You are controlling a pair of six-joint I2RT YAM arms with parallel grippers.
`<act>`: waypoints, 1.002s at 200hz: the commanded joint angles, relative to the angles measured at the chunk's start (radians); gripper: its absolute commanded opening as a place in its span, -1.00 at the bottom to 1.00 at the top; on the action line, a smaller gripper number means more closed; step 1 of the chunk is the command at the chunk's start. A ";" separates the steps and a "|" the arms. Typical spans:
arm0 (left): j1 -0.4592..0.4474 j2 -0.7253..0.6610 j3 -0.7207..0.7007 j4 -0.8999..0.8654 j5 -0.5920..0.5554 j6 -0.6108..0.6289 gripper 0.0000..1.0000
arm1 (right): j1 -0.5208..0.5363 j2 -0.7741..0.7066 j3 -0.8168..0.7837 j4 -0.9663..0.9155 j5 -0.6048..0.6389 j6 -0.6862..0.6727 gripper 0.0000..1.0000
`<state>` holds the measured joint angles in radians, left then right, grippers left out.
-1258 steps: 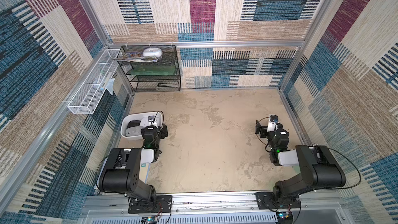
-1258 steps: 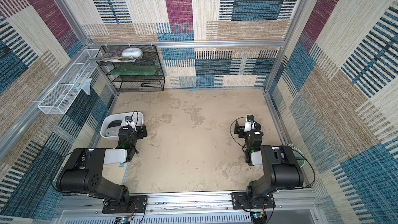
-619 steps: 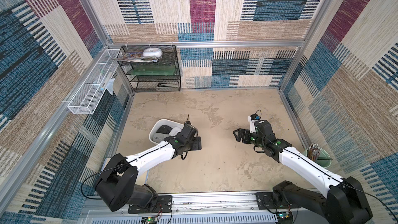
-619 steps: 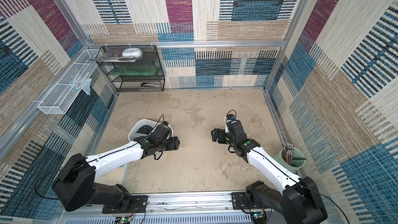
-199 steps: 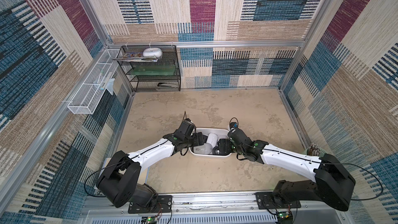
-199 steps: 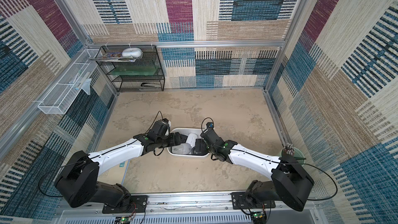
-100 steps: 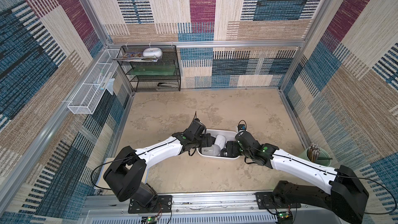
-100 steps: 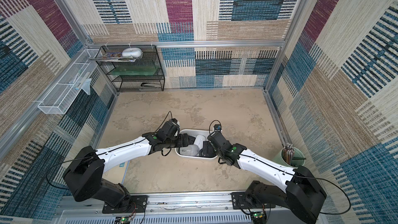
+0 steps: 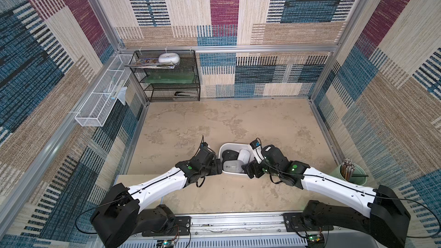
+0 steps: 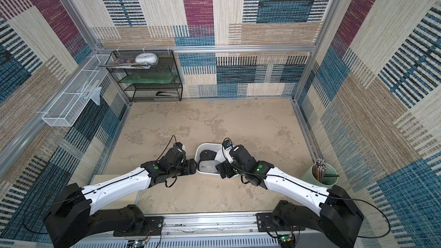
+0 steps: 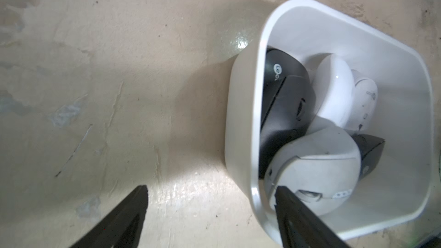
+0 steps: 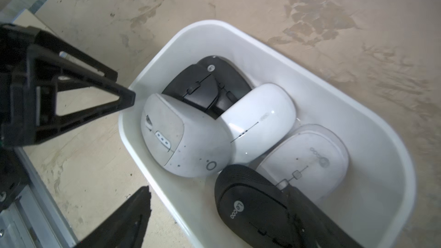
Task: Take out the mouse from the storage box
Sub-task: Pick up the mouse from the storage box.
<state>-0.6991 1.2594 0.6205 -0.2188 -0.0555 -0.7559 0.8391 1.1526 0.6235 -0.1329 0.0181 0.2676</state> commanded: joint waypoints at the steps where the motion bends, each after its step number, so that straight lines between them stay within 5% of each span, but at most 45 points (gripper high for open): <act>1: 0.015 0.029 -0.001 0.075 0.021 -0.032 0.68 | 0.002 0.033 0.010 0.060 -0.017 -0.073 0.82; 72: 0.124 0.212 0.049 0.221 0.181 -0.049 0.43 | 0.002 0.165 0.064 0.059 -0.012 -0.113 0.76; 200: 0.151 0.436 0.308 0.178 0.300 0.045 0.10 | 0.011 0.339 0.135 0.084 -0.083 -0.191 0.71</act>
<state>-0.5488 1.6825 0.8967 -0.0257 0.1917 -0.7391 0.8455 1.4597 0.7391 -0.0685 -0.0505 0.0990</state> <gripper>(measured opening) 0.566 0.853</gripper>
